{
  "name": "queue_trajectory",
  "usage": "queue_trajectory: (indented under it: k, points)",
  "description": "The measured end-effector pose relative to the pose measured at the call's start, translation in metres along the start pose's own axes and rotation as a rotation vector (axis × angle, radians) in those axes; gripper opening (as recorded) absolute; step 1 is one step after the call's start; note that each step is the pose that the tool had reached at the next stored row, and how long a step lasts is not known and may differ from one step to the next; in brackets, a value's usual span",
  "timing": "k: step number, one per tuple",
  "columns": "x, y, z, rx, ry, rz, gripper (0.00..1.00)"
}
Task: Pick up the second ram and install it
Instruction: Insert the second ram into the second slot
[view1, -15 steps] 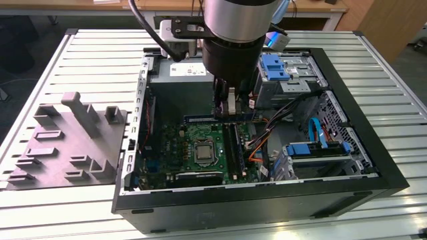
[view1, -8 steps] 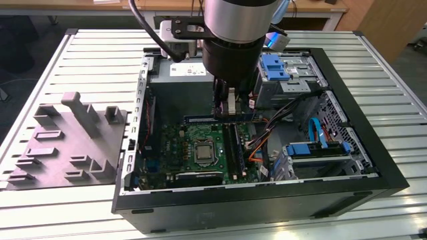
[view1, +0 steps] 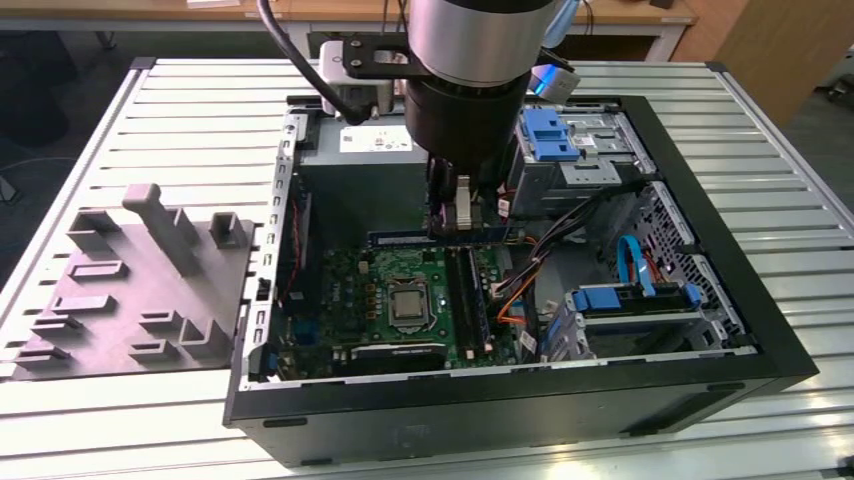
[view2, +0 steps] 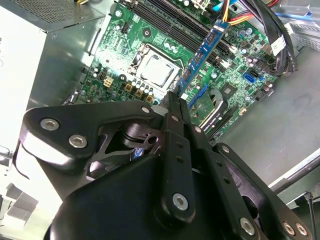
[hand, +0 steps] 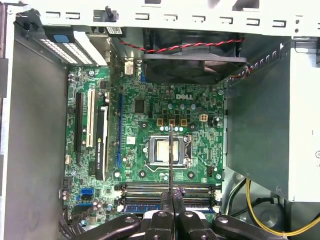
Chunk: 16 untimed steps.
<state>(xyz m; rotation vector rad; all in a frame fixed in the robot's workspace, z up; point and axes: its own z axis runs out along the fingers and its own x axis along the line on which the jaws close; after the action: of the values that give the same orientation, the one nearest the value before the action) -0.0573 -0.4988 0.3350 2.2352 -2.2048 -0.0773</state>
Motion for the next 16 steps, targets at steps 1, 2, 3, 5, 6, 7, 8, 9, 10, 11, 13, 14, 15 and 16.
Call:
queue_trajectory:
  k: [1, 2, 3, 5, 6, 7, 8, 9, 10, 11, 13, 14, 15, 16]
  points:
    - [0.0000, 0.0000, 0.0002, -0.0002, 0.0002, -0.008, 0.11]
    - [0.0000, 0.0000, 0.0004, -0.0006, 0.0005, -0.022, 0.11]
    - [0.0000, 0.0000, 0.0006, -0.0013, 0.0013, -0.040, 0.11]
    - [0.0000, 0.0000, 0.0010, -0.0026, 0.0027, -0.077, 0.11]
    - [0.0000, -0.0001, 0.0012, -0.0033, 0.0034, -0.095, 0.11]
    - [0.0001, 0.0000, 0.0014, -0.0039, 0.0040, -0.113, 0.11]
    - [0.0001, -0.0001, 0.0017, -0.0044, 0.0046, -0.131, 0.11]
    - [0.0001, -0.0001, 0.0019, -0.0051, 0.0053, -0.149, 0.11]
    - [0.0001, -0.0001, 0.0020, -0.0057, 0.0059, -0.167, 0.11]
    - [0.0001, -0.0001, 0.0020, -0.0063, 0.0065, -0.182, 0.11]
    - [0.0001, -0.0001, 0.0020, -0.0064, 0.0066, -0.184, 0.11]
    - [0.0001, -0.0001, 0.0021, -0.0064, 0.0065, -0.184, 0.11]
    - [0.0001, -0.0001, 0.0022, -0.0063, 0.0064, -0.180, 0.11]
    - [0.0001, -0.0001, 0.0024, -0.0057, 0.0057, -0.163, 0.11]
